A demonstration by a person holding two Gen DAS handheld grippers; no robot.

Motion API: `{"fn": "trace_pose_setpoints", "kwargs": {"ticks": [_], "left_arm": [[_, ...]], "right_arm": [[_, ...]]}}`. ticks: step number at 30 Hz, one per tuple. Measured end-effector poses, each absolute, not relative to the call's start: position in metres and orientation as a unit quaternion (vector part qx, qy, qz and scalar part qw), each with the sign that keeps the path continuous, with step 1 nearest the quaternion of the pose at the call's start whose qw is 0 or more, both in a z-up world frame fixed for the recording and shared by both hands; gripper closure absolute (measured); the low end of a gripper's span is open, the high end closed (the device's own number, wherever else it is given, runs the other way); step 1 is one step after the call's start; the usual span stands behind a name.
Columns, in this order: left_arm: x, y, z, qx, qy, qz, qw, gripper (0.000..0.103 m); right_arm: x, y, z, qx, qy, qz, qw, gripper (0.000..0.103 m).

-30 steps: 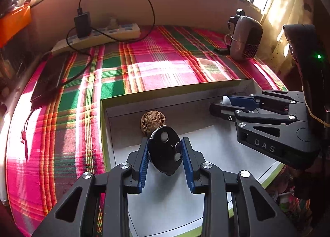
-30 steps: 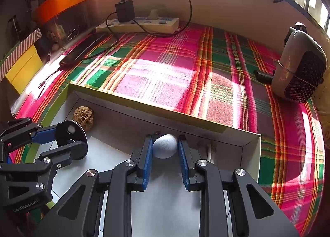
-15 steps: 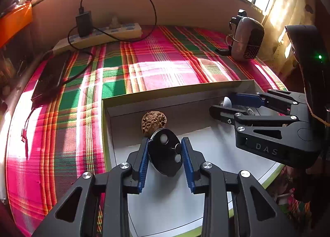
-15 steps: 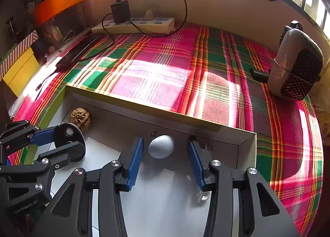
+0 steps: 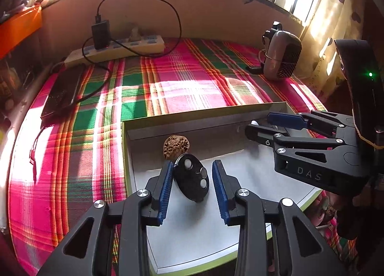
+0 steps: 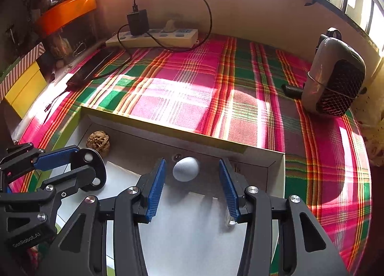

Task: Organize objects
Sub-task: 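Open the right tool to drop the egg while the left tool releases the black disc into the box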

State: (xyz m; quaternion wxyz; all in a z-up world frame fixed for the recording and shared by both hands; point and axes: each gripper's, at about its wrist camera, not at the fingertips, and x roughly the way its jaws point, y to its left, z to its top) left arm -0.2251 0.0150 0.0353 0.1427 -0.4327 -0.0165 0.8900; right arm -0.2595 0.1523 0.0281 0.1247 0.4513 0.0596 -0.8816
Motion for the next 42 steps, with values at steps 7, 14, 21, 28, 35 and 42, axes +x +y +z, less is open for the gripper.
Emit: {"fn": "trace_pose_setpoints", "kwargs": {"ticks": [7,14,21,28,35,42], "left_arm": [[-0.213,0.011,0.045,-0.42,-0.022,0.896,0.143,0.071],[-0.196,0.008,0.05,-0.407,-0.025,0.901,0.148,0.071],[-0.177,0.002,0.057,-0.395,-0.032,0.906,0.15,0.071],[-0.154,-0.003,0.06,-0.38,-0.04,0.911,0.157,0.071],[-0.127,-0.007,0.057,-0.37,-0.042,0.911,0.176,0.071],[-0.113,-0.012,0.046,-0.375,-0.053,0.907,0.184,0.071]], "right_arm": [[-0.243,0.156,0.042,0.437,0.054,-0.89,0.122,0.056],[-0.224,0.164,0.053,0.424,0.042,-0.897,0.115,0.056],[-0.201,0.172,0.063,0.412,0.033,-0.904,0.108,0.056],[-0.175,0.182,0.068,0.398,0.027,-0.911,0.099,0.056],[-0.141,0.196,0.068,0.386,0.005,-0.918,0.092,0.056],[-0.111,0.206,0.062,0.379,-0.009,-0.921,0.089,0.056]]}}
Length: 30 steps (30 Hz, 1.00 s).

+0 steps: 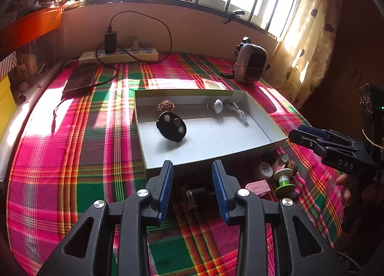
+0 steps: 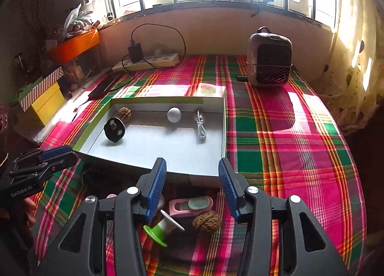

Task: Organize objects
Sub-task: 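Open the right tool to drop the egg while the left tool releases the black disc into the box, then move both tools back toward the remaining objects on the cloth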

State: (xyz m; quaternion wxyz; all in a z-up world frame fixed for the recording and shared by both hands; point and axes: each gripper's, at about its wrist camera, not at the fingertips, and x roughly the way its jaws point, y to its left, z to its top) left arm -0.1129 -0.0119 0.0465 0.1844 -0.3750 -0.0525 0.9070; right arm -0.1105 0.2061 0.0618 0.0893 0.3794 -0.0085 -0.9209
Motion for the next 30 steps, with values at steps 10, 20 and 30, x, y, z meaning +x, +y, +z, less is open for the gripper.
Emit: {"fn": "trace_pose_setpoints", "kwargs": {"ticks": [10,20,30], "left_arm": [[-0.105,0.008,0.034,-0.372,-0.003,0.898,0.233,0.07],[-0.116,0.022,0.032,-0.372,0.044,0.89,0.26,0.07],[-0.124,0.024,0.023,-0.395,0.052,0.876,0.272,0.07]], "right_arm": [[-0.079,0.219,0.054,0.375,-0.024,-0.923,0.088,0.056],[-0.065,0.225,0.043,0.386,-0.026,-0.919,0.079,0.056],[-0.065,0.22,0.04,0.39,-0.025,-0.916,0.088,0.056]]}}
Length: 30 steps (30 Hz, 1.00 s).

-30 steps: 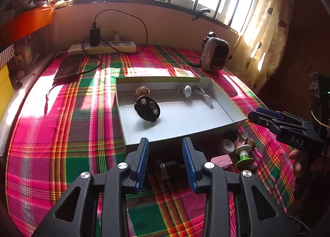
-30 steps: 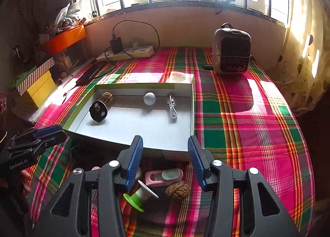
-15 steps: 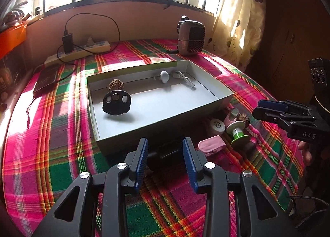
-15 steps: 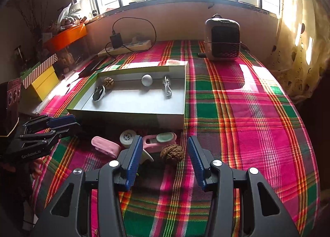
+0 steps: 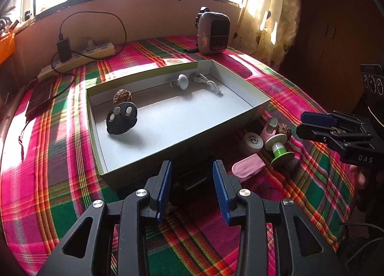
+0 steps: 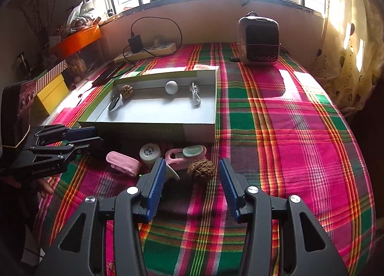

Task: Organize objects
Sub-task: 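Move both tools back toward the remaining objects on the cloth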

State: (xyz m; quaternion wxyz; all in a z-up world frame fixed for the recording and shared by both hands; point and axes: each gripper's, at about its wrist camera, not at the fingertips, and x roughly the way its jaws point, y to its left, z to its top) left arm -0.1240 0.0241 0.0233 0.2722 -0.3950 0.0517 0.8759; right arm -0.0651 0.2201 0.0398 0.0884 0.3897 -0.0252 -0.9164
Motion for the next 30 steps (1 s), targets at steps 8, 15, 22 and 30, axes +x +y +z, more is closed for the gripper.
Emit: {"fn": "trace_pose_setpoints", "kwargs": {"ticks": [8,15,22,30], "left_arm": [[-0.113,0.026,0.026,-0.398,0.045,0.868,0.295,0.069],[-0.105,0.032,0.027,-0.405,0.051,0.864,0.295,0.069],[-0.113,0.031,0.02,-0.424,0.044,0.866,0.263,0.069],[-0.113,0.033,0.01,-0.435,0.048,0.863,0.252,0.069]], "right_arm": [[-0.064,0.215,0.037,0.392,-0.024,-0.914,0.099,0.056],[-0.062,0.211,0.034,0.396,-0.02,-0.911,0.113,0.056],[-0.058,0.2,0.03,0.397,-0.015,-0.906,0.142,0.056],[-0.064,0.189,0.024,0.395,0.009,-0.905,0.159,0.056]]}}
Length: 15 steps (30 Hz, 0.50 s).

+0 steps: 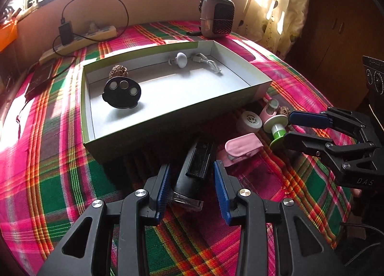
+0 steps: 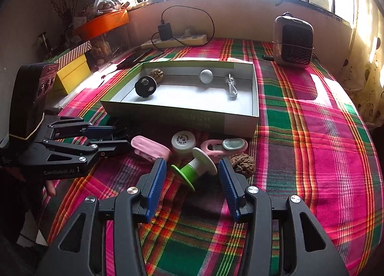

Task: Organize objects
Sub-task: 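Move both tools back toward the remaining objects on the cloth, then grasp the green-and-white spool with the right tool while the left tool grasps the black flashlight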

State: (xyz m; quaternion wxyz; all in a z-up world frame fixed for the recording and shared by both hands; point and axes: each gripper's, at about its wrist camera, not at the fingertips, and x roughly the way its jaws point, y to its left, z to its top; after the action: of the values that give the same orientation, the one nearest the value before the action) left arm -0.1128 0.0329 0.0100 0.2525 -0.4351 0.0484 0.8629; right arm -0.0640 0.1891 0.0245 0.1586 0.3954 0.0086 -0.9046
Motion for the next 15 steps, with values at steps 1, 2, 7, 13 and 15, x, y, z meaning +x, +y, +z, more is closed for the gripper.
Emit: {"fn": "trace_pose_setpoints", "kwargs": {"ticks": [1,2,7,13,15], "left_arm": [[-0.114,0.033,0.01,-0.435,0.047,0.863,0.252,0.069],[-0.115,0.033,0.01,-0.435,0.047,0.863,0.251,0.069],[-0.119,0.035,0.01,-0.435,0.046,0.865,0.246,0.069],[-0.122,0.034,0.01,-0.436,0.04,0.865,0.244,0.069],[-0.122,0.033,0.01,-0.436,0.037,0.866,0.244,0.069]], "right_arm": [[-0.065,0.189,0.023,0.397,0.009,-0.904,0.159,0.056],[-0.066,0.188,0.022,0.398,0.01,-0.903,0.16,0.056],[-0.074,0.187,0.016,0.406,0.016,-0.899,0.164,0.056],[-0.078,0.182,0.011,0.415,0.02,-0.888,0.195,0.056],[-0.078,0.18,0.009,0.42,0.025,-0.884,0.204,0.056]]}}
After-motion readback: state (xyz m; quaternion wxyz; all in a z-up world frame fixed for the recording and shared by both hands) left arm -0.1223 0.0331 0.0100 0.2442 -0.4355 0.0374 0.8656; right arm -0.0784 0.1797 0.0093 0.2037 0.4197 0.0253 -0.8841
